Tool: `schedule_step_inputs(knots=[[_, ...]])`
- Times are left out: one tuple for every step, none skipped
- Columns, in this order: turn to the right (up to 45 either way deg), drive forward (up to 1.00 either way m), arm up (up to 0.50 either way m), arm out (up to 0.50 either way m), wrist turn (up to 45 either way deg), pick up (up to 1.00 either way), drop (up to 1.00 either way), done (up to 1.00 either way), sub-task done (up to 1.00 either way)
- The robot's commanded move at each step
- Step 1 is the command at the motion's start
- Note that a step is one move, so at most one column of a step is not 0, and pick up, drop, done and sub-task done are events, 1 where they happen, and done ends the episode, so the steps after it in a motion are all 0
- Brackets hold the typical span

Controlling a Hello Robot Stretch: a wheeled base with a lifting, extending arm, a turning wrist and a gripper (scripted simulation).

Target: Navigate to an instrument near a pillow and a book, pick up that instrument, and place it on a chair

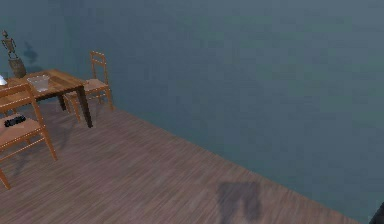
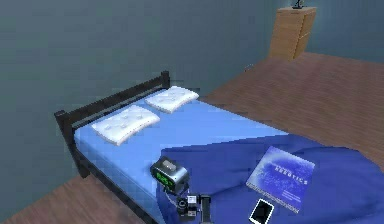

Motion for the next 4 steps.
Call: schedule_step_inputs(knots=[[0.0, 0.00, 0.00, 0.00, 0.0, 1.00, 0.00, 0.00, 0.00], [0.0, 0.00, 0.10, 0.00, 0.0, 0.00, 0.00, 0.00, 0.00], [0.0, 0.00, 0.42, 0.00, 0.0, 0.00, 0.00, 0.00, 0.00], [0.0, 0.00, 0.00, 0.00, -45.0, 0.00, 0.00, 0.00, 0.00]])
